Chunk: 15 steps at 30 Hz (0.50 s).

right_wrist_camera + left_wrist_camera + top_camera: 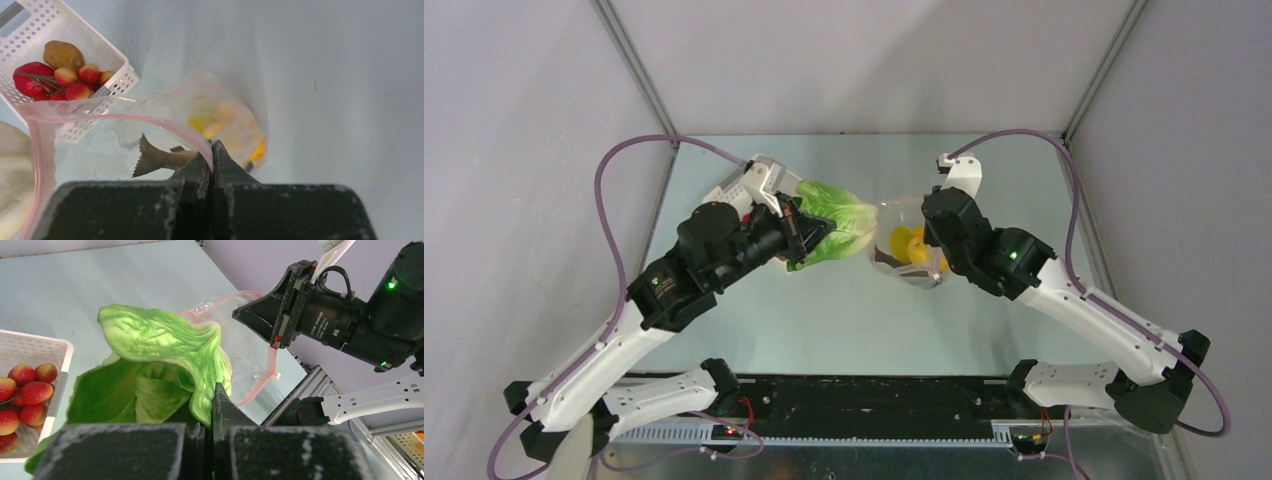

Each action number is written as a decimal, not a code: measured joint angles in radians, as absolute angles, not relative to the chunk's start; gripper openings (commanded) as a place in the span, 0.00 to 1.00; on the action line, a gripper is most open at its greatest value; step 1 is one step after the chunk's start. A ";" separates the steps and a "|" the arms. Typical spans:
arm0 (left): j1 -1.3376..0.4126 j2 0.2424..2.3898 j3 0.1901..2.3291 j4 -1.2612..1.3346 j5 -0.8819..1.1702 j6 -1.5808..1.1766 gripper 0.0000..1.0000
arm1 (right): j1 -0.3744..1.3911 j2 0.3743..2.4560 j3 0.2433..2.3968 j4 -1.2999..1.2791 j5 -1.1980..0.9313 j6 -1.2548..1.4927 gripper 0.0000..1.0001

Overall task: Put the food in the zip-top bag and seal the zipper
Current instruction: Pick up the fake vegetable at the center of the board, then place the fake vegetable in the zipper food storage bag.

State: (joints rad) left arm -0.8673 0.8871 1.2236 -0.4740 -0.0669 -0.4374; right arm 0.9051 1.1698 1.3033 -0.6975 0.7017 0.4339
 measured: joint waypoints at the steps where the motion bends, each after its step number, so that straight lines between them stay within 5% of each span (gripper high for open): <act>1: -0.867 0.899 1.228 -0.474 -0.067 -0.441 0.00 | 0.907 1.178 1.307 -0.696 0.705 0.435 0.00; 15: -0.866 1.050 1.327 -0.504 -0.112 -0.481 0.00 | 0.915 1.316 1.322 -0.660 0.714 0.479 0.00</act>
